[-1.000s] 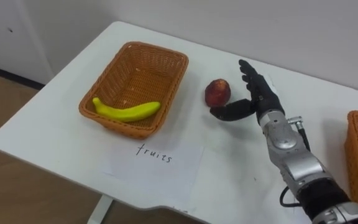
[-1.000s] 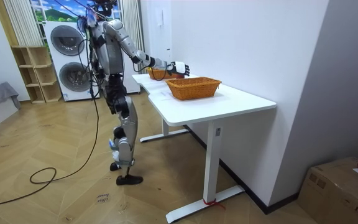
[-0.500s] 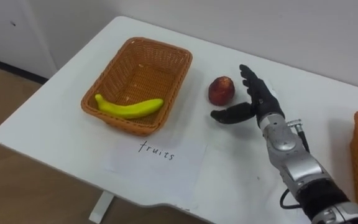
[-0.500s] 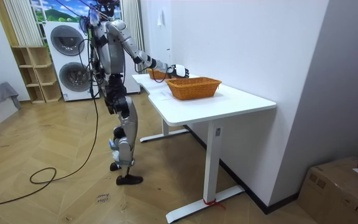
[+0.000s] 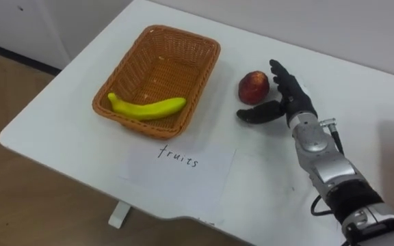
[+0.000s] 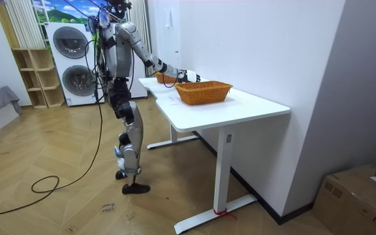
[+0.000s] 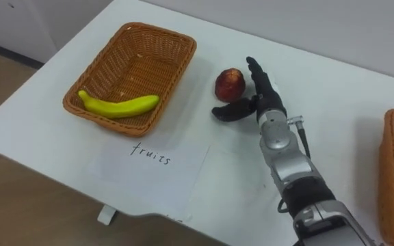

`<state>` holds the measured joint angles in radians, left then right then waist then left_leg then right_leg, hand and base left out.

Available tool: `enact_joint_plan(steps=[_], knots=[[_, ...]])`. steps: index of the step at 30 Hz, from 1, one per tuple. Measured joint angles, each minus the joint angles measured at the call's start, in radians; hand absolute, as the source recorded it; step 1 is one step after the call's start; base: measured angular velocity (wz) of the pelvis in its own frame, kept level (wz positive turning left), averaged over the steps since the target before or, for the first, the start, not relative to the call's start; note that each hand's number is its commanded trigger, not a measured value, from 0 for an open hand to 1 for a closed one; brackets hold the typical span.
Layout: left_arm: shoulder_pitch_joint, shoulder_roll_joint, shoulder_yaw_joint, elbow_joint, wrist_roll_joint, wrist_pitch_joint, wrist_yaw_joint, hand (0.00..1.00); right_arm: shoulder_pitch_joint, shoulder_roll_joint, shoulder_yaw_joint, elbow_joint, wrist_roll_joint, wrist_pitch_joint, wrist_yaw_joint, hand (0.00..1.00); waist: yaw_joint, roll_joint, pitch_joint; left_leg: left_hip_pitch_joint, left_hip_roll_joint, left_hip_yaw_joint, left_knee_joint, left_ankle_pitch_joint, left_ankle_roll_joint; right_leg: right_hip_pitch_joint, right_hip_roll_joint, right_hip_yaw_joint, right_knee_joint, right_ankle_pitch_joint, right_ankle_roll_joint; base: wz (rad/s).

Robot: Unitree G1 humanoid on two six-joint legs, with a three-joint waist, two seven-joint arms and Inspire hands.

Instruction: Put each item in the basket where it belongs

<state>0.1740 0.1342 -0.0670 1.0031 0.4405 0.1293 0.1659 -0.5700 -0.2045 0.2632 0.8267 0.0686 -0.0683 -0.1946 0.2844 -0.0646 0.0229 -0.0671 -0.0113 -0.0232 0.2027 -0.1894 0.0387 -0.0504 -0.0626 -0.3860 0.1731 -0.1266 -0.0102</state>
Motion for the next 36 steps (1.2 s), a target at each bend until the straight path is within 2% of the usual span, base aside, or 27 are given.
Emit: enact_joint_plan(steps=[10, 21, 36], knots=[[-0.004, 0.000, 0.000, -0.001, -0.018, 0.001, 0.002, 0.00, -0.001, -0.004, 0.000, 0.004, -0.026, -0.028, -0.004, 0.00, 0.004, 0.002, 0.0011, -0.011, 0.002, 0.010, -0.004, 0.000, 0.000, -0.016, 0.000, 0.001, -0.001, 0.003, 0.000, -0.01], [-0.008, 0.001, -0.014, 0.007, -0.019, -0.006, 0.002, 0.00, -0.005, -0.008, 0.000, 0.023, -0.031, -0.027, -0.022, 0.00, 0.024, -0.012, -0.0014, -0.012, 0.002, 0.016, -0.004, 0.001, 0.001, -0.019, -0.002, -0.005, 0.004, 0.003, 0.000, -0.02], [-0.014, 0.017, -0.036, 0.042, -0.059, -0.008, 0.009, 0.00, -0.019, -0.024, 0.032, 0.032, -0.031, -0.019, -0.008, 0.00, 0.025, -0.023, 0.0031, -0.010, 0.002, 0.016, -0.004, 0.001, 0.001, -0.022, -0.005, -0.007, 0.013, 0.002, 0.000, 0.00]])
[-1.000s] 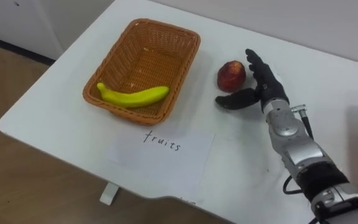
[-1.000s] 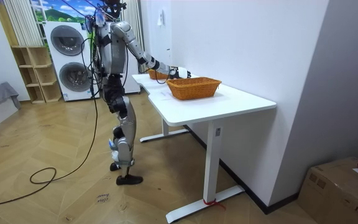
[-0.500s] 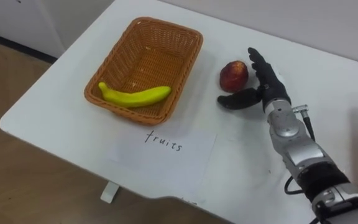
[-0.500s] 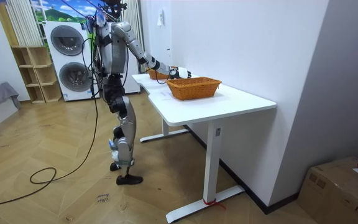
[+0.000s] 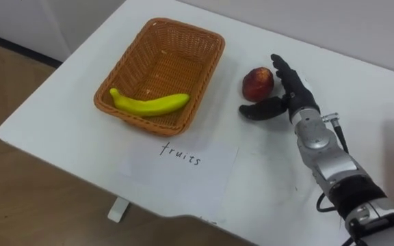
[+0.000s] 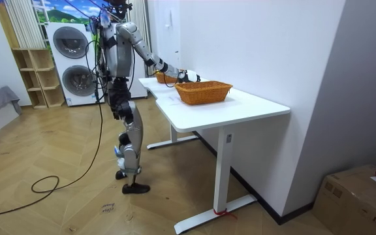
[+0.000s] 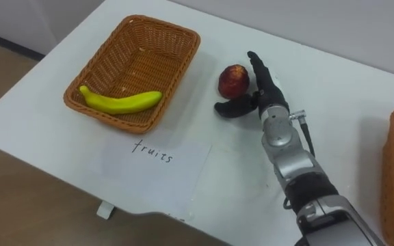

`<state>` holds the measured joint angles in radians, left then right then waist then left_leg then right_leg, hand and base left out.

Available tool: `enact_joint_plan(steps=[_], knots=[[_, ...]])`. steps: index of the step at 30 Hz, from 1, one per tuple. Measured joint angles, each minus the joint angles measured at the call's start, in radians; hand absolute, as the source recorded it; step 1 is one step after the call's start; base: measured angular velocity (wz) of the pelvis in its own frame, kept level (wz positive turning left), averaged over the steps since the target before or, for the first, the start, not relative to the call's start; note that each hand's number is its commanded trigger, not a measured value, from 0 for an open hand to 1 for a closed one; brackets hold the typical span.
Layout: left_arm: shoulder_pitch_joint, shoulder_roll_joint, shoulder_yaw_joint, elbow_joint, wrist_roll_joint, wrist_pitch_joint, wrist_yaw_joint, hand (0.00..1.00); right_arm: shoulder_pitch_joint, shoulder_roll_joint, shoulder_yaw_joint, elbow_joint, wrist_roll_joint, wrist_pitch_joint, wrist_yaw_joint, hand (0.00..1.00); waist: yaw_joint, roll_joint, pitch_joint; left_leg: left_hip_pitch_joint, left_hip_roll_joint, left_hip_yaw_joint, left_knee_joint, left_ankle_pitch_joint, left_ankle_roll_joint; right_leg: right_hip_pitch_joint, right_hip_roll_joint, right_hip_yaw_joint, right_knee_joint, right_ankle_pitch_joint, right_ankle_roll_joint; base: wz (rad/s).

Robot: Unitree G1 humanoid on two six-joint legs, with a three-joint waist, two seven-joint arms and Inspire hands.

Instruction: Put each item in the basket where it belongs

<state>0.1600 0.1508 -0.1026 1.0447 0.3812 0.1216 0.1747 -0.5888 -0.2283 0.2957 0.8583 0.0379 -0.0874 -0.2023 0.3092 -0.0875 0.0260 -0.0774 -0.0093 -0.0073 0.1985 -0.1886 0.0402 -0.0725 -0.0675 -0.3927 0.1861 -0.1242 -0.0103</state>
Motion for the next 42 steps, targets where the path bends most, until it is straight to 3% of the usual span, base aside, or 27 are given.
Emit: enact_joint_plan(steps=[14, 25, 31, 42], knots=[[-0.003, 0.002, 0.000, 0.000, -0.038, 0.002, 0.011, 0.00, -0.010, -0.008, 0.017, 0.000, -0.001, 0.008, 0.001, 0.00, 0.000, -0.002, 0.0013, -0.005, 0.000, 0.000, -0.001, 0.000, 0.000, -0.002, 0.000, -0.001, 0.000, 0.000, 0.000, 0.00], [-0.003, 0.002, 0.001, -0.001, -0.036, 0.002, 0.008, 0.00, -0.075, -0.013, 0.035, 0.083, -0.004, 0.024, 0.010, 0.00, 0.011, -0.002, 0.0021, 0.001, 0.001, 0.002, -0.002, 0.000, 0.000, 0.002, 0.001, -0.002, 0.000, 0.000, 0.000, 0.00], [-0.004, 0.004, 0.001, -0.004, -0.037, 0.000, 0.008, 0.00, -0.075, -0.028, 0.036, 0.090, -0.006, 0.023, 0.019, 0.00, 0.024, -0.014, 0.0088, 0.000, 0.001, 0.002, -0.001, 0.000, 0.000, 0.003, 0.001, -0.008, 0.000, 0.000, 0.000, 0.00], [-0.013, 0.019, 0.001, -0.004, -0.036, -0.009, 0.008, 0.00, -0.076, -0.042, 0.036, 0.093, -0.042, 0.023, 0.044, 0.00, 0.027, -0.017, 0.0076, -0.001, 0.000, 0.000, -0.001, 0.000, 0.000, 0.004, 0.001, -0.009, 0.000, 0.000, 0.000, 0.00]])
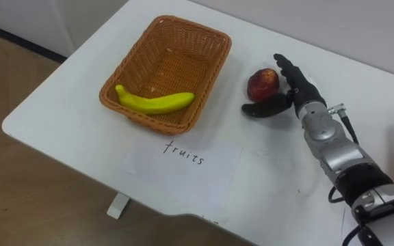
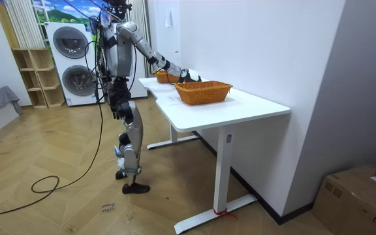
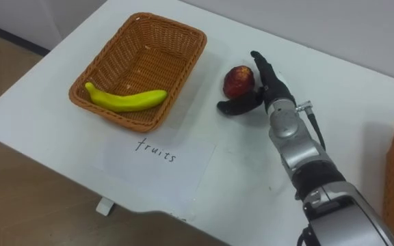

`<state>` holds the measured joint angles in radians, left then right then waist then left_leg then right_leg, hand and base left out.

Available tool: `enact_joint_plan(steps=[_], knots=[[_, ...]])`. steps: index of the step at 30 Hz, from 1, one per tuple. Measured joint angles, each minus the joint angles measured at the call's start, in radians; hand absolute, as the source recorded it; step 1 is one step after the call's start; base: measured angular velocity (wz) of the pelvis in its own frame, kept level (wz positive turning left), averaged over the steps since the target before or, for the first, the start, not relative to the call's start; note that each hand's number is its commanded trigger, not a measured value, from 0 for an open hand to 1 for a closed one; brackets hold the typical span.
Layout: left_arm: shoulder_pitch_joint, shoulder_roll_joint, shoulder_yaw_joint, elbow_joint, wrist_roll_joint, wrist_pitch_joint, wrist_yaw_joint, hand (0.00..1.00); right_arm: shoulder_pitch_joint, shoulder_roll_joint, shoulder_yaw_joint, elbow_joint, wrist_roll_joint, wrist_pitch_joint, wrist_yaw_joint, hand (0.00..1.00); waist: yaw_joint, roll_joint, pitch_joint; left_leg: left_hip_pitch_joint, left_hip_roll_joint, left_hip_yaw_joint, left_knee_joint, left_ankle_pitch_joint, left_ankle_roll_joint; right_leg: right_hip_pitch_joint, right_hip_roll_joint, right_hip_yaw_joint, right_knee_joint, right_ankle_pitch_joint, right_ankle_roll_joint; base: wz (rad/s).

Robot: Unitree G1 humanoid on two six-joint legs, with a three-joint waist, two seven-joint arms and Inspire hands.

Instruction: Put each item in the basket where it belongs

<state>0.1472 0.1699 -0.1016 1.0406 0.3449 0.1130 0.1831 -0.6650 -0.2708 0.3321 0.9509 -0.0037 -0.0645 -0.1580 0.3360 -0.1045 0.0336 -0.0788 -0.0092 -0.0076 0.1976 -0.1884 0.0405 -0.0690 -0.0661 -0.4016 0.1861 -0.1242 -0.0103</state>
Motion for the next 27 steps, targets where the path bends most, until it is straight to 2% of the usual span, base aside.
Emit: enact_joint_plan(steps=[3, 5, 6, 7, 11, 13, 18, 27], knots=[[0.000, 0.001, 0.000, 0.001, 0.001, 0.000, 0.000, 0.00, 0.000, -0.002, 0.006, 0.000, -0.002, 0.000, 0.007, 0.00, 0.001, 0.000, 0.0000, 0.002, 0.000, 0.001, 0.001, 0.000, 0.000, 0.001, -0.001, 0.000, 0.000, 0.000, 0.000, 0.00], [0.000, 0.003, 0.001, 0.002, 0.004, -0.001, -0.001, 0.00, 0.000, -0.006, 0.022, -0.001, -0.003, 0.000, 0.009, 0.15, 0.001, 0.000, -0.0002, 0.003, 0.000, -0.003, 0.002, 0.000, 0.000, 0.004, -0.001, 0.000, 0.000, 0.000, 0.000, 0.00], [0.000, 0.004, 0.001, 0.002, 0.003, -0.001, -0.001, 0.00, 0.000, -0.011, 0.033, -0.001, -0.003, 0.000, 0.010, 0.73, 0.001, 0.000, -0.0003, 0.003, 0.000, -0.002, 0.003, 0.000, 0.000, 0.005, -0.001, -0.001, 0.000, 0.000, 0.000, 0.00], [0.001, 0.005, 0.001, 0.002, 0.001, -0.001, -0.001, 0.00, 0.000, -0.014, 0.043, -0.001, -0.002, 0.000, 0.013, 1.00, 0.005, -0.001, -0.0006, 0.004, 0.000, -0.002, 0.003, 0.000, 0.000, 0.005, -0.001, -0.001, 0.000, 0.000, 0.000, 0.00], [0.000, 0.007, 0.001, 0.001, 0.001, -0.005, -0.001, 0.00, 0.000, -0.027, 0.056, 0.000, -0.014, 0.001, 0.028, 1.00, 0.016, -0.007, 0.0002, 0.004, 0.001, -0.004, 0.001, 0.000, 0.000, 0.005, -0.001, -0.009, 0.001, 0.000, 0.000, 0.00], [0.001, 0.010, 0.001, 0.001, 0.001, -0.005, -0.001, 0.00, -0.003, -0.049, 0.066, 0.000, -0.050, 0.002, 0.024, 1.00, 0.027, -0.017, -0.0001, 0.004, 0.001, -0.006, 0.000, 0.000, 0.000, 0.007, -0.001, -0.013, 0.001, 0.000, 0.000, 0.02], [0.001, 0.024, 0.001, 0.001, 0.000, -0.009, -0.001, 0.00, -0.010, -0.060, 0.083, 0.000, -0.113, 0.003, 0.024, 1.00, 0.028, -0.035, 0.0029, 0.007, 0.000, -0.009, 0.002, 0.000, 0.000, 0.012, 0.001, -0.023, -0.001, 0.000, 0.000, 0.04], [-0.001, 0.044, 0.001, -0.002, 0.000, -0.011, -0.001, 0.00, -0.014, -0.060, 0.089, 0.000, -0.124, 0.013, 0.029, 1.00, 0.028, -0.035, 0.0038, 0.012, -0.001, -0.010, -0.001, 0.000, 0.000, 0.016, -0.002, -0.035, -0.002, 0.000, 0.000, 0.00]])
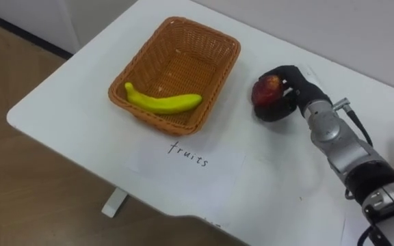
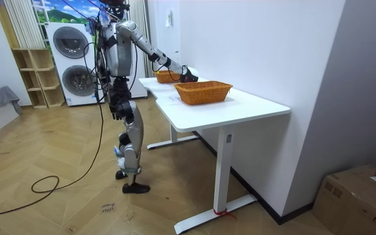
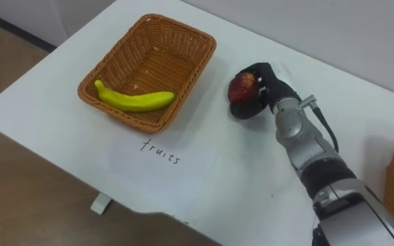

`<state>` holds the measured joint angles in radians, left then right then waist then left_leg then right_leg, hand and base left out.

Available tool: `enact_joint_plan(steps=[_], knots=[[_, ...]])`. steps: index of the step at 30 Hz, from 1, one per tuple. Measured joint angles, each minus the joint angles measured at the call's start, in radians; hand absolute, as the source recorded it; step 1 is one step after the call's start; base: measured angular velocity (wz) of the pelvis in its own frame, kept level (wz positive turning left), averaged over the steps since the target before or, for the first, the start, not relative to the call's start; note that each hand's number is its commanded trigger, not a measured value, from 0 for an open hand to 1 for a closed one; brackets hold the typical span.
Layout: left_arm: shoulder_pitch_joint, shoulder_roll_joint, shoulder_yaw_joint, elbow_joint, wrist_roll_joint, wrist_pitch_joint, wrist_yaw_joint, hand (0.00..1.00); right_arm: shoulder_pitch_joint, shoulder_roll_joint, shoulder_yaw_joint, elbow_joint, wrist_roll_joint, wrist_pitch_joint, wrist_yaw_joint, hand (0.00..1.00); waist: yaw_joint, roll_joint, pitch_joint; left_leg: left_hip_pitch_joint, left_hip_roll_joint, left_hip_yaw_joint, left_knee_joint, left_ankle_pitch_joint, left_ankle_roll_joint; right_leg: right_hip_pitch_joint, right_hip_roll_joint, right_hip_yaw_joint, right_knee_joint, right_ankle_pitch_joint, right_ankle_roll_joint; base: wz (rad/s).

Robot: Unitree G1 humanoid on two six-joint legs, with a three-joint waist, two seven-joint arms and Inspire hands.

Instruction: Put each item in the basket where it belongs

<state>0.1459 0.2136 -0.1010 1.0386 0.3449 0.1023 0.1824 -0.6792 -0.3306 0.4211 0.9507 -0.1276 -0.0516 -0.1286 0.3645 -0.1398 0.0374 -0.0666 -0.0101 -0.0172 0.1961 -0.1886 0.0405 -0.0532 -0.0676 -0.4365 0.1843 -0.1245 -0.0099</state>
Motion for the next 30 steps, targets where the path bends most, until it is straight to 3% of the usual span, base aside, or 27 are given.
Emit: enact_joint_plan(steps=[18, 24, 30], knots=[[0.000, 0.001, 0.001, 0.000, 0.001, 0.000, 0.002, 0.00, 0.000, 0.006, 0.001, -0.003, 0.001, 0.001, 0.023, 1.00, 0.000, -0.007, -0.0051, 0.025, 0.003, 0.009, -0.017, 0.000, 0.000, 0.018, 0.003, -0.001, -0.014, 0.000, 0.000, -0.01], [0.021, 0.000, 0.006, -0.035, 0.010, 0.001, 0.000, 0.00, 0.005, 0.005, -0.009, -0.063, -0.001, 0.031, 0.058, 1.00, -0.018, -0.010, -0.0070, 0.027, 0.003, 0.010, -0.015, 0.000, 0.000, 0.019, 0.006, 0.014, -0.016, 0.000, 0.000, 0.00], [0.030, -0.001, 0.012, -0.036, 0.015, 0.001, 0.000, 0.00, 0.051, 0.005, -0.011, -0.129, -0.007, 0.033, 0.094, 1.00, -0.035, -0.007, -0.0078, 0.057, -0.001, 0.003, -0.009, 0.000, 0.000, 0.051, 0.001, 0.018, -0.020, -0.003, 0.005, 0.01]])
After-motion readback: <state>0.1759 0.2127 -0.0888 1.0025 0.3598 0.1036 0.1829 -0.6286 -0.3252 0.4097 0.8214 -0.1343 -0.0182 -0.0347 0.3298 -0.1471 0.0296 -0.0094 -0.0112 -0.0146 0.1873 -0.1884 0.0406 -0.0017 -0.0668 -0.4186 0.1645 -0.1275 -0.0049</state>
